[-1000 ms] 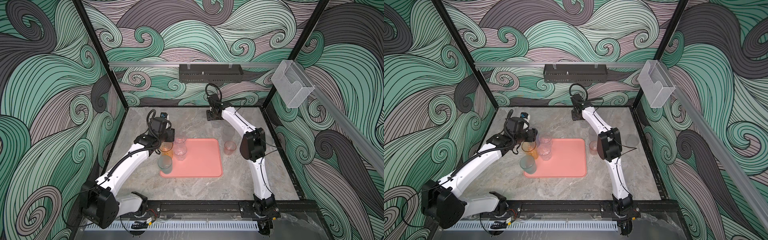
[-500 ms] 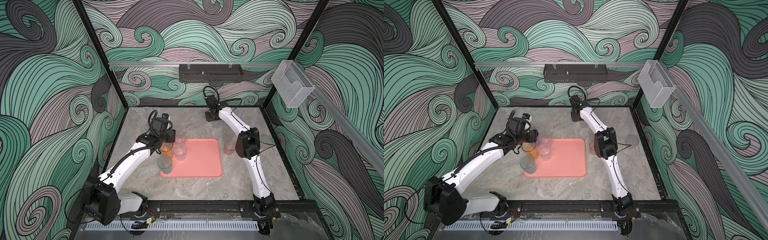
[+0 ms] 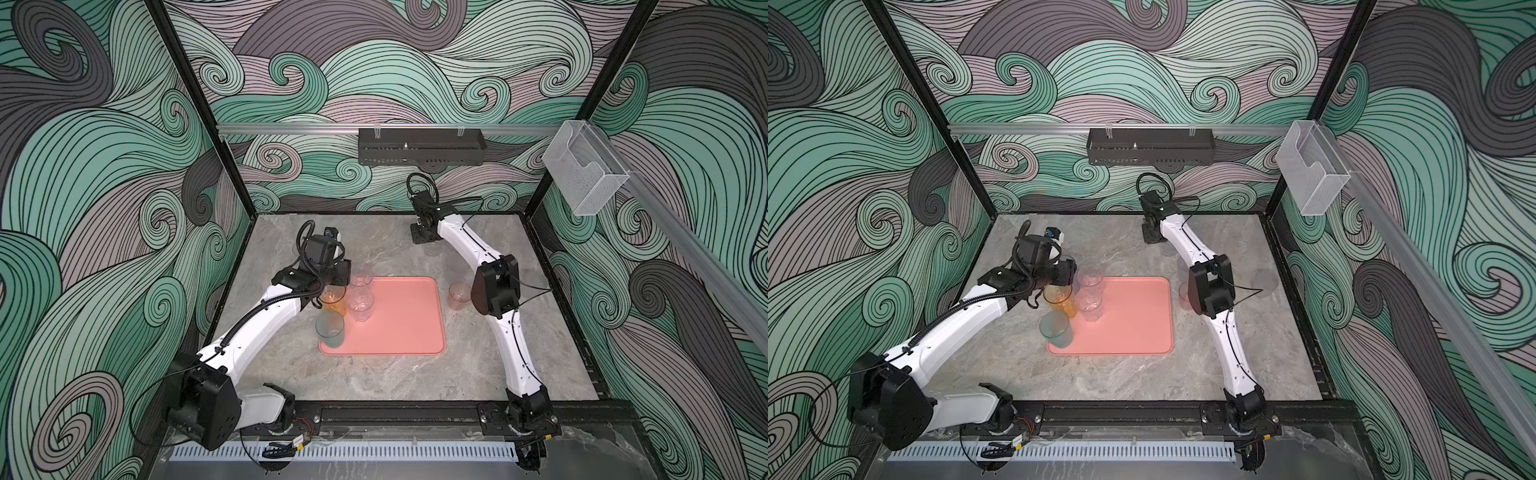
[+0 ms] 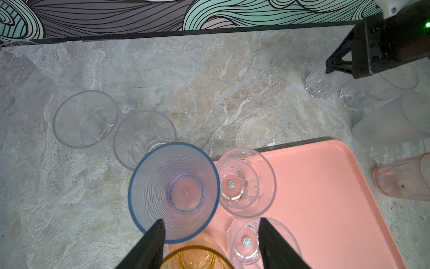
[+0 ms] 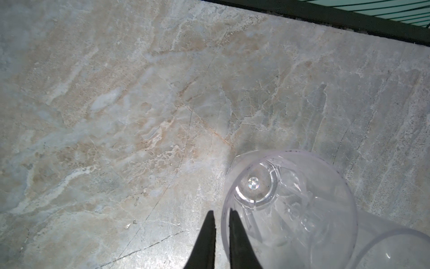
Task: Place the glasses into the tray
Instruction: Move the glass to the top-center of the table.
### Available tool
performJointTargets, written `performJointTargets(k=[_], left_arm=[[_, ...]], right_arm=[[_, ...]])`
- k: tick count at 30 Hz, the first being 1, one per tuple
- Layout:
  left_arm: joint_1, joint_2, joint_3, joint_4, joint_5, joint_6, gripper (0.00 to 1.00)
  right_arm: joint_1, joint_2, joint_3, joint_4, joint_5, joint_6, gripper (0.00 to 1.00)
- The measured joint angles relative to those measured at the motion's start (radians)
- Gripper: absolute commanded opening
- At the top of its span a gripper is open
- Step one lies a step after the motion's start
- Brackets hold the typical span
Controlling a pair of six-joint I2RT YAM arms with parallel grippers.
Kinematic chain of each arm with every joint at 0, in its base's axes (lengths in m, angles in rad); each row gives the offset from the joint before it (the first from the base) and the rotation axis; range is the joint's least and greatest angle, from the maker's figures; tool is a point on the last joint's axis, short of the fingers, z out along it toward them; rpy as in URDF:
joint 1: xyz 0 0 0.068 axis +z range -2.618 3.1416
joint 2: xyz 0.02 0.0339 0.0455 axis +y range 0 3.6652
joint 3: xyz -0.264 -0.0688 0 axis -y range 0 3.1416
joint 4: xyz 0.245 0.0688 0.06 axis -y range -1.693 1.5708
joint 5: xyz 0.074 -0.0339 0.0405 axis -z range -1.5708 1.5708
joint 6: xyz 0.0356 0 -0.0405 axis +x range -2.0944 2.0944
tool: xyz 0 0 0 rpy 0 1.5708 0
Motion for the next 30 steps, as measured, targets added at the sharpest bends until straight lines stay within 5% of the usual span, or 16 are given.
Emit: performJointTargets(k=[20, 26, 30], left_arm=[[0.0, 0.0, -0.001, 0.0, -0.001, 0.004, 0.65], [0.0, 0.0, -0.001, 0.0, -0.001, 0.005, 0.65], [0.0, 0.0, -0.001, 0.0, -0.001, 0.005, 0.65]], right_arm=[[0.028, -0.169, -0.256, 0.054, -0.081, 0.037, 0.06], [0.037, -0.183, -0.296, 0.077, -0.072, 0.042, 0.26], [0.037, -0.182, -0.293, 0.082, -0.046, 0.037, 0.29]])
